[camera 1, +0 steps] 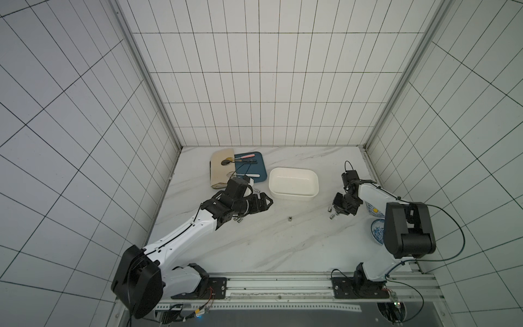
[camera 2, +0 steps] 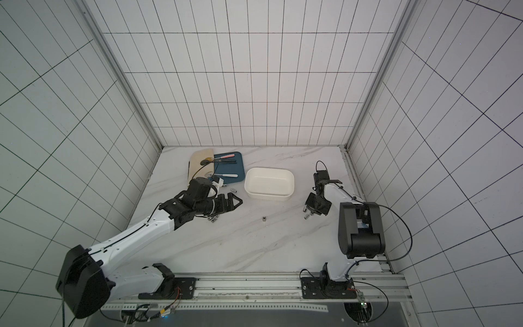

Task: Put the socket on the desktop into the storage box
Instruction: Pick up the socket head from the center of the board, then place the socket head in the storage box.

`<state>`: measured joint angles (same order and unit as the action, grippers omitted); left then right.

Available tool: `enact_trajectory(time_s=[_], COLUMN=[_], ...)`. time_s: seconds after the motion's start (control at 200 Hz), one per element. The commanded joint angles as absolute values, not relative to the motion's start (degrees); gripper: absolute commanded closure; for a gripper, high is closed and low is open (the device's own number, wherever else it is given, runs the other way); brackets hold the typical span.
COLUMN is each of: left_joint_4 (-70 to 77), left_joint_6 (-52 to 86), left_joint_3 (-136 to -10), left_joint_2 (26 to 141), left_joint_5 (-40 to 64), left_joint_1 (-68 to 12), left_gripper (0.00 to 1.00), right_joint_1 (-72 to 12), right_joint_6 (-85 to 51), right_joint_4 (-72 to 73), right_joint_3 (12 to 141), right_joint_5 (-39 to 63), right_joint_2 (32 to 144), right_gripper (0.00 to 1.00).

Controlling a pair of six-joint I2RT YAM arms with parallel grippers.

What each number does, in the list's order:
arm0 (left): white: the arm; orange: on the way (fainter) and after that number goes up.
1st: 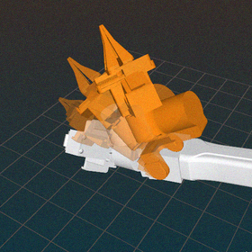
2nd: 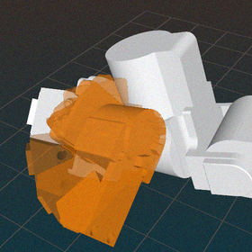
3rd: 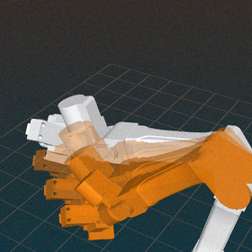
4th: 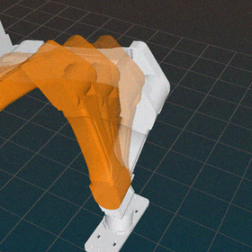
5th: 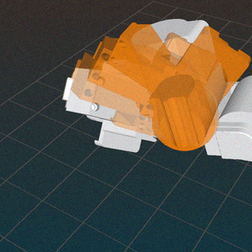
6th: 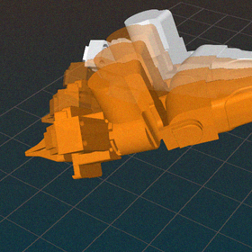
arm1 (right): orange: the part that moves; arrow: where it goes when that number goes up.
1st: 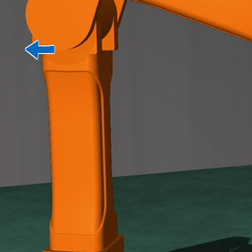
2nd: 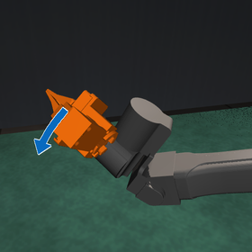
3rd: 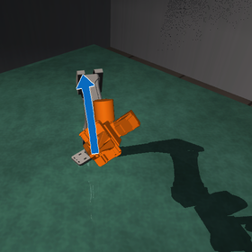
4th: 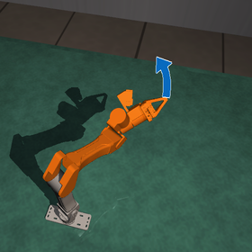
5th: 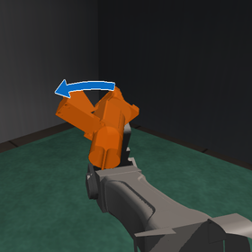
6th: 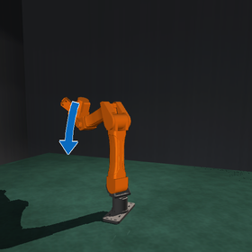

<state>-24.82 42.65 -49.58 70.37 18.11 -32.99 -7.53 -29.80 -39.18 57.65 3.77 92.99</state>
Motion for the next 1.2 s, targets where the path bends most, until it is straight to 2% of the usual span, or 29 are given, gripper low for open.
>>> enact_trajectory(time_s=[0.0,0.395,0.74,1.194], left_joint_4=[-26.57,-30.45,-31.73,-31.82], left_joint_6=[42.27,42.58,43.24,43.07], left_joint_3=[-50.18,-50.04,-47.84,-46.2], left_joint_2=[69.09,65.8,61.74,60.37], left_joint_5=[16.05,14.28,14.24,16.3], left_joint_1=[-31.96,-26.0,-21.96,-19.78], left_gripper=[0.03,0.04,0.03,0.03], right_joint_1=[-8.55,-17.2,-24.37,-25.05], right_joint_6=[-29.35,-29.42,-30.04,-30.5], right_joint_4=[-43.59,-49.09,-50.18,-49.33], right_joint_3=[59.72,73.47,88.6,95.92], right_joint_5=[2.72,2.81,2.95,3.51], right_joint_2=[88.48,87.57,100.01,115.01], right_gripper=[0.84,0.83,0.84,0.83])
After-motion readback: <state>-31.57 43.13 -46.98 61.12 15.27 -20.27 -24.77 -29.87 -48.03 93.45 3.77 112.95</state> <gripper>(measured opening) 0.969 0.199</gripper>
